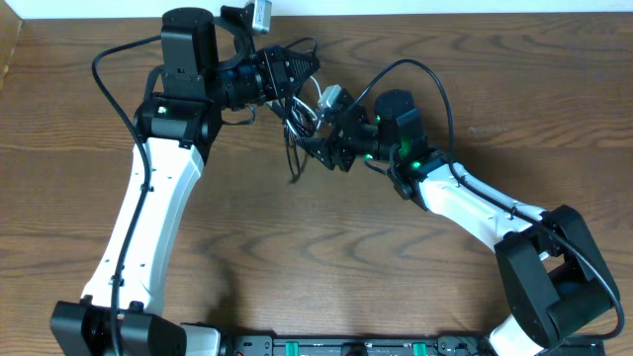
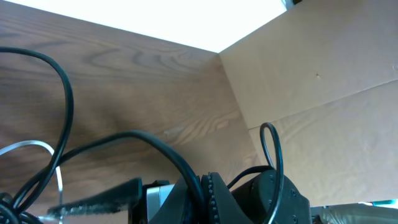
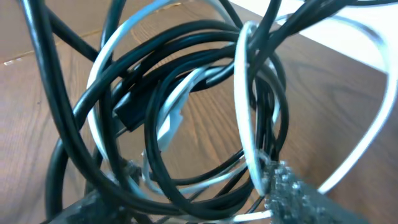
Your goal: Untangle cables
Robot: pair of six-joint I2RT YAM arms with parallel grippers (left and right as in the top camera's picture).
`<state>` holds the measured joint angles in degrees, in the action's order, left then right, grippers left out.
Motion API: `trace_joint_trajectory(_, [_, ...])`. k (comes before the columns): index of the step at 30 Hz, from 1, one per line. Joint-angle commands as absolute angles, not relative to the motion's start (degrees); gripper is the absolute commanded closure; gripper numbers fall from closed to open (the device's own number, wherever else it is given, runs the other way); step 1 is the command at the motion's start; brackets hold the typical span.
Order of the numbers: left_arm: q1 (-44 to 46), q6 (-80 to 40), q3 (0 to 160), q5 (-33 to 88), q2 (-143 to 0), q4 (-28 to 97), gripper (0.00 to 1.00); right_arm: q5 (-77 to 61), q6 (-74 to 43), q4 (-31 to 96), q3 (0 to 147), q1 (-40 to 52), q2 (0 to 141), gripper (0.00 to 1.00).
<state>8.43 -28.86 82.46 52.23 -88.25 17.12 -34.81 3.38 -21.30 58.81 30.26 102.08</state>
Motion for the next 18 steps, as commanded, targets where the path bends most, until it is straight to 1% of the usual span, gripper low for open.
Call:
trace_joint_trajectory(1, [8.54,-31.59,83.70,53.39,-88.03,15.90,0.93,-36.45,-1.78,-22.22,60.05,30.50,102.04,0.42])
trace_joint_trajectory(3, [9.76,-34.24,83.70,53.39,-88.03,15.92,0.92,-32.80,-5.78,-25.06,60.07,31.59,102.32,0.42])
trace_joint_trajectory(5, [10.90,-36.10,83.70,53.36,-88.03,15.92,0.93,-29.34,-6.42,-26.28,60.07,32.58,102.35,0.42])
trace_joint_trajectory(7, [11.88,-37.41,83.70,53.34,-88.03,15.92,0.93,-26.92,-6.39,-27.05,60.07,33.52,102.35,0.45])
trace_joint_trajectory(8, [12.36,-37.95,83.70,53.34,-88.03,15.90,0.93,-26.06,-6.39,-27.05,60.07,33.82,102.35,0.49])
trace_joint_trajectory(10, [12.97,-39.24,83.70,53.34,-88.03,15.73,0.93,-24.47,-6.39,-26.76,60.05,34.20,102.35,0.67])
trace_joint_trajectory(11, [13.13,-39.62,83.70,53.32,-88.03,15.70,0.93,-24.12,-6.39,-26.70,60.05,34.24,102.35,0.74])
trace_joint_trajectory(12, [13.10,-39.75,83.70,53.32,-88.03,15.68,0.93,-24.08,-6.42,-26.55,60.05,34.22,102.35,0.83])
trace_joint_trajectory(14, [12.88,-39.75,83.70,52.88,-88.03,15.73,0.93,-24.10,-6.46,-26.55,60.05,33.87,102.32,0.93])
trace_joint_trajectory(15, [12.58,-39.72,83.70,52.25,-88.03,15.73,0.92,-24.08,-6.94,-26.57,60.05,33.63,102.32,0.98])
trace_joint_trajectory(18, [11.27,-39.70,83.70,49.23,-88.03,15.75,0.92,-24.64,-9.93,-26.17,60.05,32.08,102.26,0.99])
